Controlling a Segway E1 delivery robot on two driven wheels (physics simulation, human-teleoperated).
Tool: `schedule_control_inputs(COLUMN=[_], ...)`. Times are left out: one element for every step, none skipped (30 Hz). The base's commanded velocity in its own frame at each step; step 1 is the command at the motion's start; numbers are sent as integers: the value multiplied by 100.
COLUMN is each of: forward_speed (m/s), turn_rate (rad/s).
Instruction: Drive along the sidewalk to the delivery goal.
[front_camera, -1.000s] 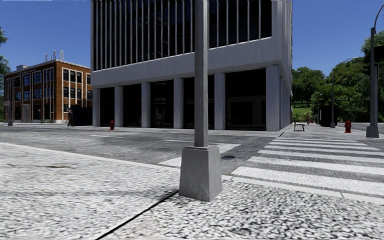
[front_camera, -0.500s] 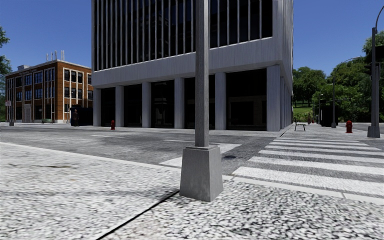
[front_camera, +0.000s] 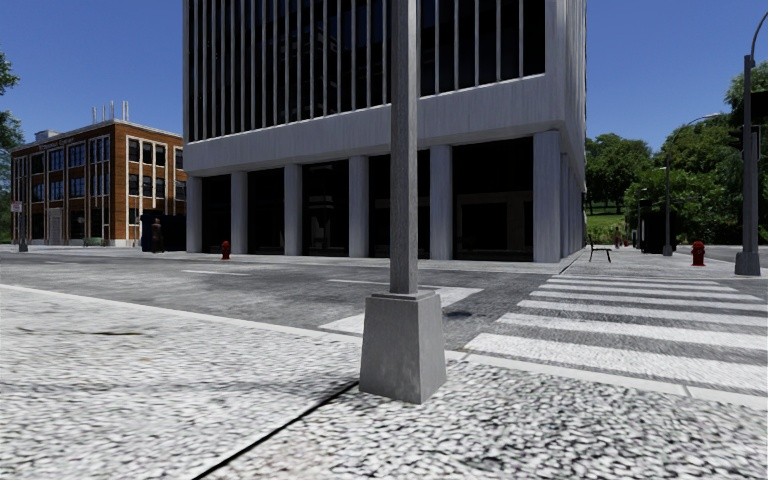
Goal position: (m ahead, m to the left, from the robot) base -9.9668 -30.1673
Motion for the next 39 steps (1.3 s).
schedule_control_inputs(forward_speed=[0, 0, 0, 0, 0, 0, 0, 0, 0, 0, 0, 0, 0, 0, 0, 0, 0, 0, 0, 0, 0, 0, 0, 0, 0, 0, 0, 0, 0, 0, 0, 0, 0, 0, 0, 0, 0, 0, 0], turn_rate=[42, 51, 53, 53, 54, 54, 54, 54, 54, 54, 54, 54, 54, 54, 54, 54, 54, 54, 54, 54, 54, 54, 54, 54, 54, 54, 65, 73, 76, 76, 76, 77, 77, 77, 77, 77, 77, 77, 77])
